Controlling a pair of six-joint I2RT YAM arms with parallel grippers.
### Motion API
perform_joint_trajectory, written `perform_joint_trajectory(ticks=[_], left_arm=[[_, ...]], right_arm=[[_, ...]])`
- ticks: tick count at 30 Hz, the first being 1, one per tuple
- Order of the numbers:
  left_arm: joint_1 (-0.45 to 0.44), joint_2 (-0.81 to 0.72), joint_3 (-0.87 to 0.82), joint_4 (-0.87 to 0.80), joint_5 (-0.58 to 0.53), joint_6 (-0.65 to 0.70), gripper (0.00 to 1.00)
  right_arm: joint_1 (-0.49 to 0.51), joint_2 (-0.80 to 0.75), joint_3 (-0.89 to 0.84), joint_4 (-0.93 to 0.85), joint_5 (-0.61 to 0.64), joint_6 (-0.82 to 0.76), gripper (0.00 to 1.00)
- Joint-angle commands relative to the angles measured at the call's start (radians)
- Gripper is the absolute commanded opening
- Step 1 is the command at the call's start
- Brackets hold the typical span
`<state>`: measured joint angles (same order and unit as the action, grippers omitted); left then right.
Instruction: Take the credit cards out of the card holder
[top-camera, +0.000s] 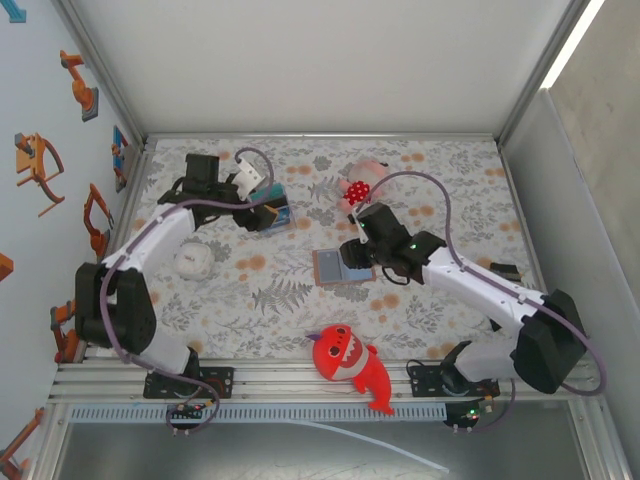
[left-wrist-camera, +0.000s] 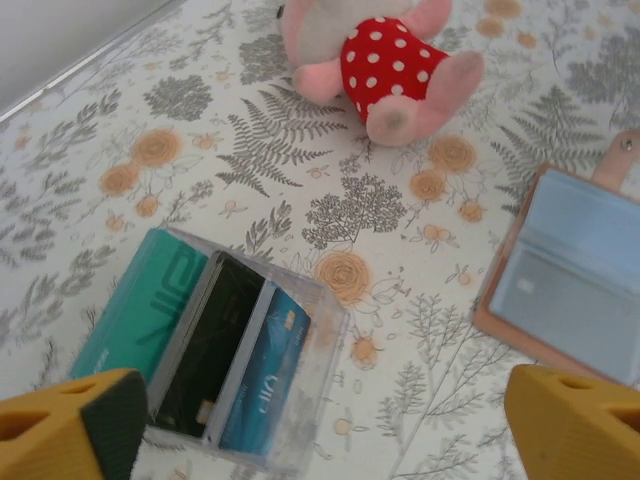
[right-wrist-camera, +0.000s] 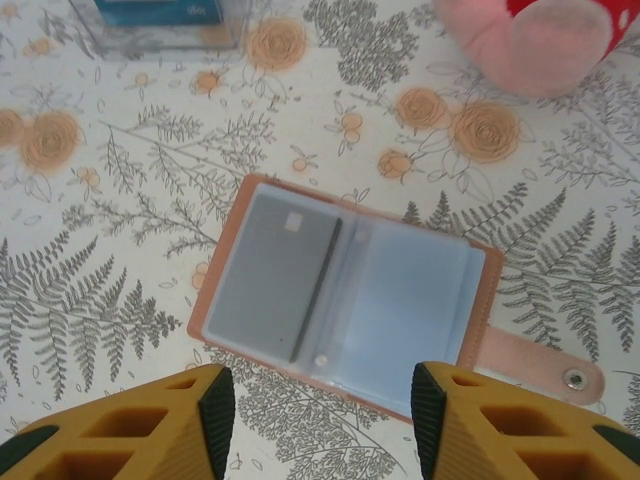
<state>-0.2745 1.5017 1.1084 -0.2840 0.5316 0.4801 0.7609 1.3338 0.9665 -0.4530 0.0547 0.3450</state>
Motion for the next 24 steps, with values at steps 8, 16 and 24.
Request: perform_joint_trajectory(ticks=[8, 16, 24], left_arm=[[-0.045, -0.302, -0.316, 0.277, -0.292, -0.539, 0.97], [-0.045, -0.431, -0.483, 0.314, -0.447, -0.762, 0.97], [-0.043, -0.467, -0.502, 0.278, -0.607, -0.857, 0.97]], right_arm=[[0.107, 0.211, 0.124, -0.067, 0.047, -0.002, 0.48], [0.137, 0.385, 0.203, -0.103, 0.035, -0.021, 0.49], [0.137, 0.479, 0.257, -0.118, 0.018, -0.037, 0.51]])
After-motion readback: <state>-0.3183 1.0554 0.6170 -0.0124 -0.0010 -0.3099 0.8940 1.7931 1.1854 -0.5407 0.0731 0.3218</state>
